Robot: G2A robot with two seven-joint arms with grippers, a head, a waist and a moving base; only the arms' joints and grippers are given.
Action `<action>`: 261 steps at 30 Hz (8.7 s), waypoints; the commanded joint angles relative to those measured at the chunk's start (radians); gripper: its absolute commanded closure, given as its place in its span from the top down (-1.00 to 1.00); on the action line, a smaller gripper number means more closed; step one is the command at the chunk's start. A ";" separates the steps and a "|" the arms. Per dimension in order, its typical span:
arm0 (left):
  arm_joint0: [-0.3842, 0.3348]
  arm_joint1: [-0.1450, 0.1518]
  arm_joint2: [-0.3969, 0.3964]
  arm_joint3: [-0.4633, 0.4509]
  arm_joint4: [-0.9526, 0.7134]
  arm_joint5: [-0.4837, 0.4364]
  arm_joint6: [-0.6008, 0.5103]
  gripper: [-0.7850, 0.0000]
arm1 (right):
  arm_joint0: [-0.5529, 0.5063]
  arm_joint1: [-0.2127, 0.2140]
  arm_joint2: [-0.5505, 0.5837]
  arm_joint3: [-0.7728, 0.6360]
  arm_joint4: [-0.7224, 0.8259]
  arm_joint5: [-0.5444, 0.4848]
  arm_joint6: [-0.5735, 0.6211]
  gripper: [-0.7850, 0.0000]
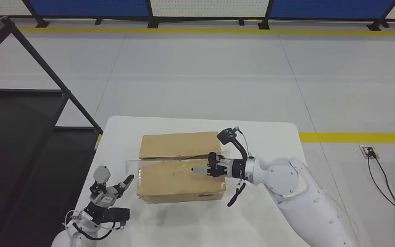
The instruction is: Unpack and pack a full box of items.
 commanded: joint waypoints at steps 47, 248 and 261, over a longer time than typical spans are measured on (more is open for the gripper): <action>-0.088 -0.009 0.064 -0.014 -0.049 0.167 -0.166 1.00 | 0.147 -0.065 -0.105 0.270 0.128 0.040 -0.113 1.00; -0.197 -0.033 0.202 0.218 -0.016 0.155 -0.223 1.00 | -0.021 -0.109 0.238 0.283 0.211 0.274 0.078 1.00; -0.187 -0.025 0.172 0.217 -0.031 0.174 -0.212 1.00 | 0.000 -0.103 0.219 0.299 0.216 0.283 0.059 1.00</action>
